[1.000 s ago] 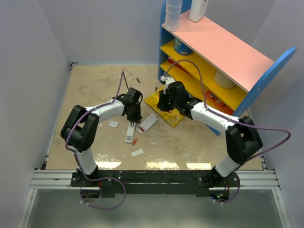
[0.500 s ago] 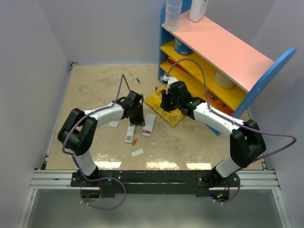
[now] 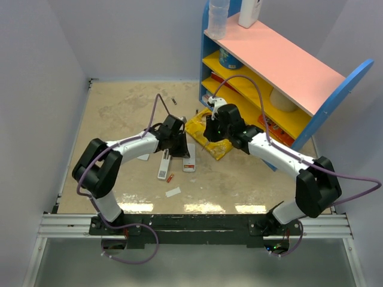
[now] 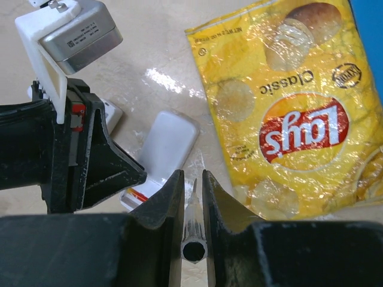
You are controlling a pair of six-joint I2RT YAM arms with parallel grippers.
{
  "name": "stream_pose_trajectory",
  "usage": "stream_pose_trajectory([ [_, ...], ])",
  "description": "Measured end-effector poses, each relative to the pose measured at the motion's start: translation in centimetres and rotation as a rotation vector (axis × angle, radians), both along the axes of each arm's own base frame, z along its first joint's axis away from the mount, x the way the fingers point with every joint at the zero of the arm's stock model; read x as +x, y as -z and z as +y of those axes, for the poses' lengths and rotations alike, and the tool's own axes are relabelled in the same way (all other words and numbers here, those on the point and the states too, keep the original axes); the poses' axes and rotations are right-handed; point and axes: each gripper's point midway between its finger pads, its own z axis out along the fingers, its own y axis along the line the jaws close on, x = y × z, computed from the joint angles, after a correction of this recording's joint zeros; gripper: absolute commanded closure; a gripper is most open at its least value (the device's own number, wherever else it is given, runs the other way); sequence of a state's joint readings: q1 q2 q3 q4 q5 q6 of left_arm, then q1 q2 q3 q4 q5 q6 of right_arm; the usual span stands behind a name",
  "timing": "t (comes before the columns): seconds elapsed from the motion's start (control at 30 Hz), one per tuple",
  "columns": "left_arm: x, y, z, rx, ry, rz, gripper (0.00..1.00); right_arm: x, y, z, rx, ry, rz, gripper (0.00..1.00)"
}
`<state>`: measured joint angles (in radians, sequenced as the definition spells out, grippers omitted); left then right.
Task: Unload the batteries from the remote control
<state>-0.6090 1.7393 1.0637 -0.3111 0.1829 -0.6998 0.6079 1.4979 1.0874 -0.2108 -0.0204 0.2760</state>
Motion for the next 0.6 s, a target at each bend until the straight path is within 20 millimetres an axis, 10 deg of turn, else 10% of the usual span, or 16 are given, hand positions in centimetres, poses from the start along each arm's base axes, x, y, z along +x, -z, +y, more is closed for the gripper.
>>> stream_pose_trajectory([
  [0.2,1.3,-2.6,1.6,-0.022,-0.048,-0.046,0.86,-1.3,0.5,1.7,0.103,-0.059,0.018,1.00],
  [0.6,5.3,-5.8,11.2,0.018,-0.270,-0.098,0.86,-6.9,-0.8,9.6,0.198,-0.208,-0.053,1.00],
])
